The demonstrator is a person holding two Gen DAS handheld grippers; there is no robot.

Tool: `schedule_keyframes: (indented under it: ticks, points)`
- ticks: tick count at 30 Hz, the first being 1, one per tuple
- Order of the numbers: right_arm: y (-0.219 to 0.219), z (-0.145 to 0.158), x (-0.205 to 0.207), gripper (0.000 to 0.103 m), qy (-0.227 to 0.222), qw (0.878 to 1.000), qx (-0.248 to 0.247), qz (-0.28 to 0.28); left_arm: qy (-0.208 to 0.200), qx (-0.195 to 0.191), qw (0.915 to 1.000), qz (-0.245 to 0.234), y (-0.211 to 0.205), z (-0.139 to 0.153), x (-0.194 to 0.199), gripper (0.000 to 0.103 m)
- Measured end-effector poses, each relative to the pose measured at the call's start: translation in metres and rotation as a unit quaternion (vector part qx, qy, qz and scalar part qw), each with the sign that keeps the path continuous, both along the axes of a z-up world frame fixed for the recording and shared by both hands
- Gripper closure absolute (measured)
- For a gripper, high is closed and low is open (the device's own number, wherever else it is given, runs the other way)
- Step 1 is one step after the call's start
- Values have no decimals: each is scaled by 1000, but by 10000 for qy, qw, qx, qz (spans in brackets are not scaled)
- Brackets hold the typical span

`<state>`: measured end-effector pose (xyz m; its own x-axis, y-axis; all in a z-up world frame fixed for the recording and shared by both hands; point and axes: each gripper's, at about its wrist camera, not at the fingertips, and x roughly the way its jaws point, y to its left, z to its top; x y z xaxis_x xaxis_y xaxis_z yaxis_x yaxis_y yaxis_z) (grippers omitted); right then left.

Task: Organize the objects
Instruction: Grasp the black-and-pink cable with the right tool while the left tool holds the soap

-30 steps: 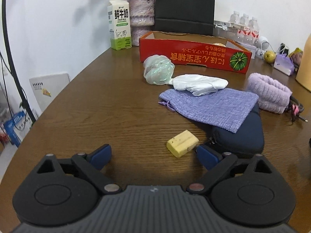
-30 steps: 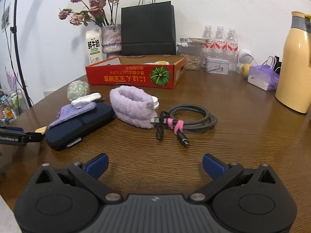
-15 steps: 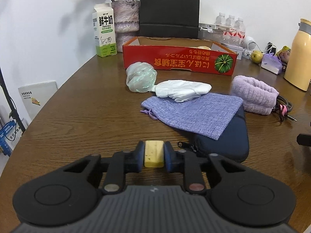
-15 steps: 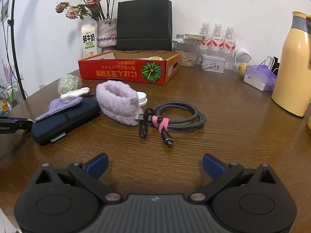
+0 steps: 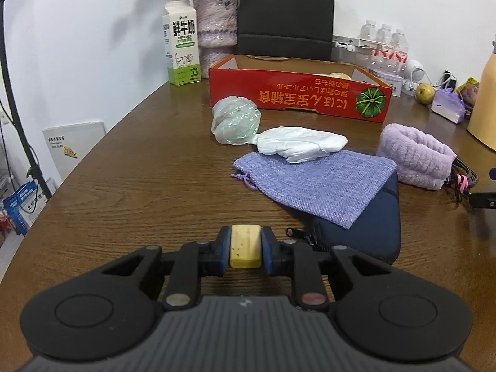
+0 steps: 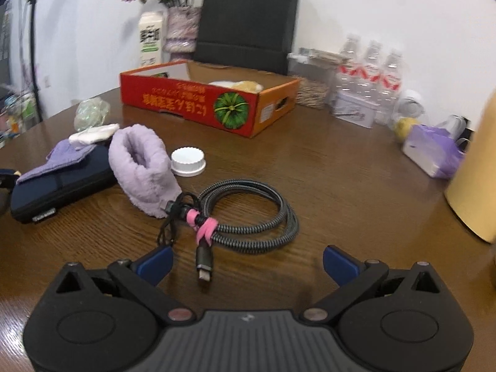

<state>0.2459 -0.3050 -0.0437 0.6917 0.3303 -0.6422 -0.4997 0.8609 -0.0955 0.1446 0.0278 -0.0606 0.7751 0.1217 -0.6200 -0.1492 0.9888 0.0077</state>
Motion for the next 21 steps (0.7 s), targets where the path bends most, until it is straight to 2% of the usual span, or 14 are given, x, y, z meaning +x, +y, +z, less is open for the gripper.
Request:
schedule_keyframes:
  ticks: [11,21]
  points:
    - [8,-4,48,0,383,9906,-58,1312,101,35,9994,335,-7,1,3,81]
    - [-1,-14,66,0,332,9890,438,1370,146,150,9985,510,-14,3,3,81]
